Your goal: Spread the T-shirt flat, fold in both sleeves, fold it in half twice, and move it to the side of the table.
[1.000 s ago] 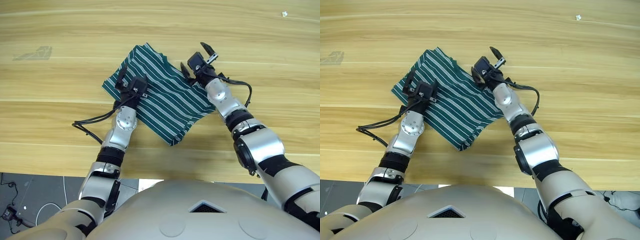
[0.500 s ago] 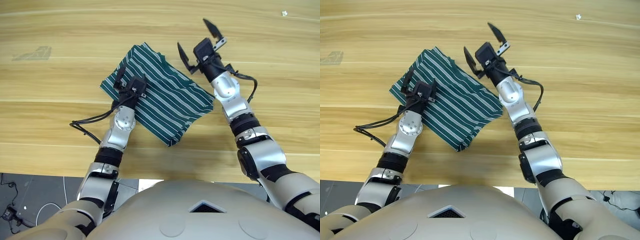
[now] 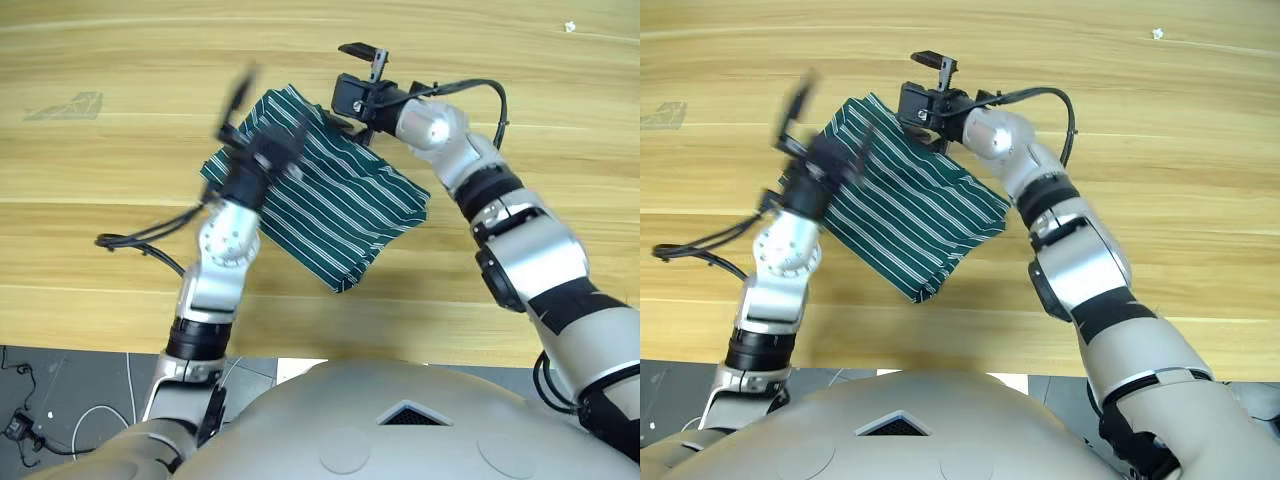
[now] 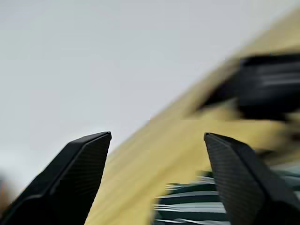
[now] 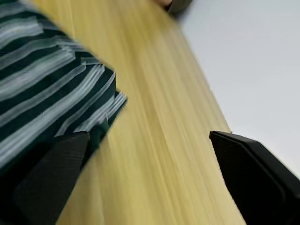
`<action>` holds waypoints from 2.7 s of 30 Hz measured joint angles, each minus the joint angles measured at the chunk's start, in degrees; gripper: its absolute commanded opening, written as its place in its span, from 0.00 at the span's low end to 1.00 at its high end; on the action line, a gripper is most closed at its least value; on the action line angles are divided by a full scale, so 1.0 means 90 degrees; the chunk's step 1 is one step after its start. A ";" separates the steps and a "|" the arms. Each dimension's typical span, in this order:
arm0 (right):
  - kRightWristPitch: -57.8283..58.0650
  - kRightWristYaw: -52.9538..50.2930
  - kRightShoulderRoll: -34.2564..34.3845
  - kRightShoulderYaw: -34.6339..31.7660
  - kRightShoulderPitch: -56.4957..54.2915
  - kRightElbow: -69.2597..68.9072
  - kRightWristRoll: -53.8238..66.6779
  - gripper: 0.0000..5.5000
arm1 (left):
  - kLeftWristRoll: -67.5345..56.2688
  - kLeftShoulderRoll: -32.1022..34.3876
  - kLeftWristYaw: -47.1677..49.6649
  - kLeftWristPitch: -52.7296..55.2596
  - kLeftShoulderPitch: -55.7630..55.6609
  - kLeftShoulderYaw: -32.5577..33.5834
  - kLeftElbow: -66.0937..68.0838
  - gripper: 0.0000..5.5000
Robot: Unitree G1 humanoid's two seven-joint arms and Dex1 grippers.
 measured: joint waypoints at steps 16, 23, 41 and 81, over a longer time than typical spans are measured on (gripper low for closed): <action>0.0401 -0.0249 0.0969 0.0512 -0.0697 0.0985 -0.0698 0.87 | 0.1100 0.0855 -0.0903 -0.0964 0.0122 -0.1302 0.0957 0.67; 0.0576 -0.0675 0.0497 0.1191 -0.0387 0.1046 -0.1430 0.87 | 0.1160 0.1528 -0.1204 -0.0953 0.0581 -0.1102 0.0211 0.67; -0.0799 0.0544 -0.1037 -0.0014 0.1583 -0.0934 0.0195 0.87 | 0.1364 0.1432 -0.1455 -0.0728 0.0804 -0.1152 -0.0117 0.67; -0.0488 0.1069 -0.2355 -0.2041 0.4451 -0.6062 0.2225 0.87 | 0.0906 0.2754 -0.2114 -0.0784 0.2621 0.0452 -0.1729 0.67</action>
